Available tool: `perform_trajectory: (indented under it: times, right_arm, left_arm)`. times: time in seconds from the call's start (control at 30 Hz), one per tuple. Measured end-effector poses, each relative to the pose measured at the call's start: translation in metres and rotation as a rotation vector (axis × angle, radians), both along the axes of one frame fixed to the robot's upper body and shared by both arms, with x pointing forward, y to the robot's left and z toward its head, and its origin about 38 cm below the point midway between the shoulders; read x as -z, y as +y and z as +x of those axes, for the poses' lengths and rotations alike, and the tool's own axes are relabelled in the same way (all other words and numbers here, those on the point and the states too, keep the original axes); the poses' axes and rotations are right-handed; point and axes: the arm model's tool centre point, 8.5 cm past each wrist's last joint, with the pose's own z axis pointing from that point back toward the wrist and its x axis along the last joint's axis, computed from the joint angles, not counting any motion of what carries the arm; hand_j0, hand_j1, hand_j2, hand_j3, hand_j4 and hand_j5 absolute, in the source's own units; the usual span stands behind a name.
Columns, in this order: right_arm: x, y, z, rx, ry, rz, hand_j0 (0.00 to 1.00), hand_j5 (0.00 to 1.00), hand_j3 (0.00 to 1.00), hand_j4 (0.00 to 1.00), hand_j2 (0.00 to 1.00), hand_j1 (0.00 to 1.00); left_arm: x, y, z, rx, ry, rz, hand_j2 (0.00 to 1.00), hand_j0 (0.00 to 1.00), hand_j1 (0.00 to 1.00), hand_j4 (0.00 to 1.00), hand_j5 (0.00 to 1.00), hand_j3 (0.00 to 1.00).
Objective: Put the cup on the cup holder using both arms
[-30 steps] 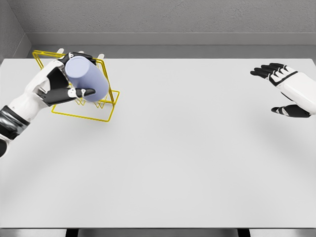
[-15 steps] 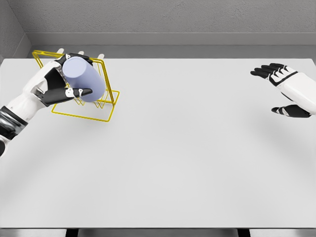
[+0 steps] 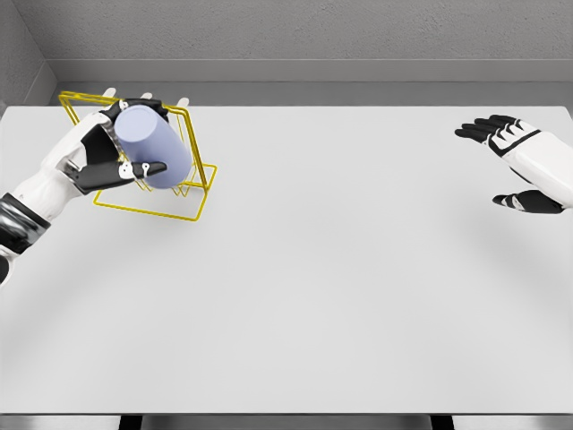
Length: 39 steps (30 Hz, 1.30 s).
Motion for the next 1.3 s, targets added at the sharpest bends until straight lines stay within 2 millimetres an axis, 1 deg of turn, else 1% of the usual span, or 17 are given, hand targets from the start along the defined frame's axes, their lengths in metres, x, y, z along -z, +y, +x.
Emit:
perform_trajectory:
  times: [0.13, 0.6, 0.7, 0.83, 0.93, 1.0, 1.07, 1.17, 1.3]
  right_arm:
    - [0.0, 0.0, 0.0, -0.001, 0.0, 0.001, 1.0, 1.0, 1.0, 1.0, 1.0, 1.0]
    - [0.0, 0.0, 0.0, 0.0, 0.0, 0.001, 1.0, 1.0, 1.0, 1.0, 1.0, 1.0]
    - [0.0, 0.0, 0.0, -0.001, -0.001, 0.001, 1.0, 1.0, 1.0, 1.0, 1.0, 1.0]
    - [0.001, 0.0, 0.0, -0.001, 0.001, 0.001, 1.0, 1.0, 1.0, 1.0, 1.0, 1.0]
    - [0.0, 0.0, 0.0, -0.001, 0.001, 0.001, 1.0, 1.0, 1.0, 1.0, 1.0, 1.0]
    - [0.0, 0.0, 0.0, -0.001, -0.001, 0.001, 1.0, 1.0, 1.0, 1.0, 1.0, 1.0]
    - [0.0, 0.0, 0.0, -0.001, -0.001, 0.001, 1.0, 1.0, 1.0, 1.0, 1.0, 1.0]
    - [0.0, 0.0, 0.0, -0.001, -0.001, 0.001, 1.0, 1.0, 1.0, 1.0, 1.0, 1.0]
    - [0.0, 0.0, 0.0, 0.0, 0.001, 0.001, 1.0, 1.0, 1.0, 1.0, 1.0, 1.0]
  left_arm:
    - [0.0, 0.001, 0.001, -0.003, 0.0, 0.006, 0.96, 0.96, 0.96, 0.96, 0.96, 0.96]
    - [0.001, 0.003, 0.002, -0.007, 0.0, 0.011, 0.96, 0.96, 0.96, 0.96, 0.96, 0.96]
    - [-0.001, 0.001, 0.001, -0.001, -0.006, 0.008, 0.99, 0.99, 0.99, 0.99, 0.99, 0.99]
    - [-0.005, -0.001, -0.001, 0.01, -0.022, 0.003, 1.0, 1.0, 1.0, 1.0, 1.0, 1.0]
    - [-0.012, -0.001, -0.005, 0.022, -0.085, -0.029, 1.0, 1.0, 1.0, 1.0, 1.0, 1.0]
    - [-0.017, 0.003, -0.009, 0.026, -0.136, -0.052, 1.0, 1.0, 1.0, 1.0, 1.0, 1.0]
    - [-0.019, 0.012, -0.015, 0.022, -0.17, -0.056, 1.0, 1.0, 1.0, 1.0, 1.0, 1.0]
    - [-0.012, 0.032, -0.026, 0.001, -0.161, -0.017, 1.0, 1.0, 1.0, 1.0, 1.0, 1.0]
    - [-0.016, 0.055, -0.031, -0.026, -0.159, 0.047, 1.0, 1.0, 1.0, 1.0, 1.0, 1.0]
